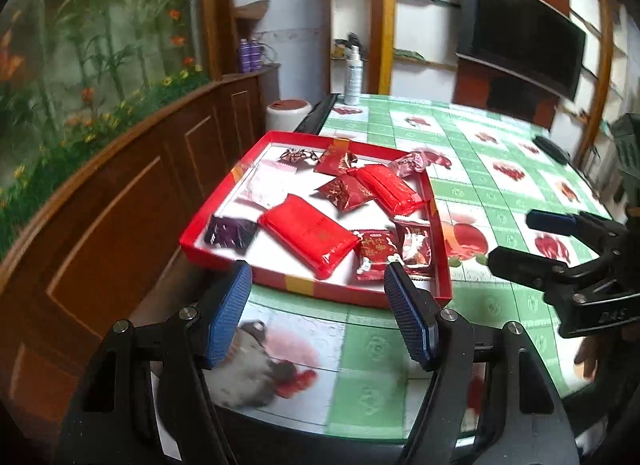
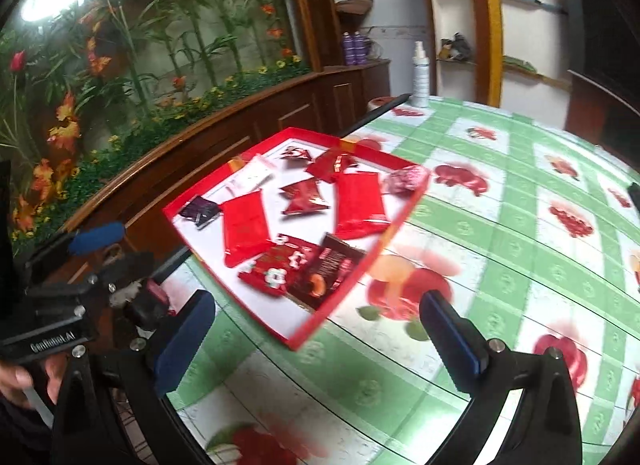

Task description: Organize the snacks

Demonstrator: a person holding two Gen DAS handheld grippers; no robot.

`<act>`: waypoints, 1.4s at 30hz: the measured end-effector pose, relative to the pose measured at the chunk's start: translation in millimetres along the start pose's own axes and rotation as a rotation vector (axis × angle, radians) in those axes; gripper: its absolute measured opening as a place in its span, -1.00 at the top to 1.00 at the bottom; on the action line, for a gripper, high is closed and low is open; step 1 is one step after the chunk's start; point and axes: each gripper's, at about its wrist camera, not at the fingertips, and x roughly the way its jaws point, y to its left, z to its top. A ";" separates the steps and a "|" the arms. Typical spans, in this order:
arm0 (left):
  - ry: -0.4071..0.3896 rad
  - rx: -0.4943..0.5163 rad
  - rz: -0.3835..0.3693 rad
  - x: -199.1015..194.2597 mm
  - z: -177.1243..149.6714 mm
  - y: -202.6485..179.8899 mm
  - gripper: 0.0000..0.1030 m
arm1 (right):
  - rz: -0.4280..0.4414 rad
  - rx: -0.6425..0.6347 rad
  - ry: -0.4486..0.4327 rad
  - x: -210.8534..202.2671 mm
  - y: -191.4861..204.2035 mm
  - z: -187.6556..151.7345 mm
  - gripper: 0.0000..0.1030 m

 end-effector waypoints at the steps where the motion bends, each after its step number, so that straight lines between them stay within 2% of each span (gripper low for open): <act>1: -0.006 -0.011 0.014 0.7 -3.3 -3.3 -0.34 | -0.006 0.004 -0.004 -2.2 -2.3 -1.2 -1.00; 4: -0.008 -0.025 0.056 3.9 -11.4 -12.1 -0.34 | -0.004 0.011 -0.002 -5.9 -6.0 -4.1 -1.00; 17: 0.014 -0.038 0.094 7.0 -14.3 -19.0 -0.34 | 0.008 -0.005 0.000 -10.6 -1.7 -7.9 -1.00; 42: 0.028 -0.055 0.043 1.6 -5.4 -26.0 -0.34 | 0.005 -0.010 -0.019 -25.2 -2.4 -8.7 -1.00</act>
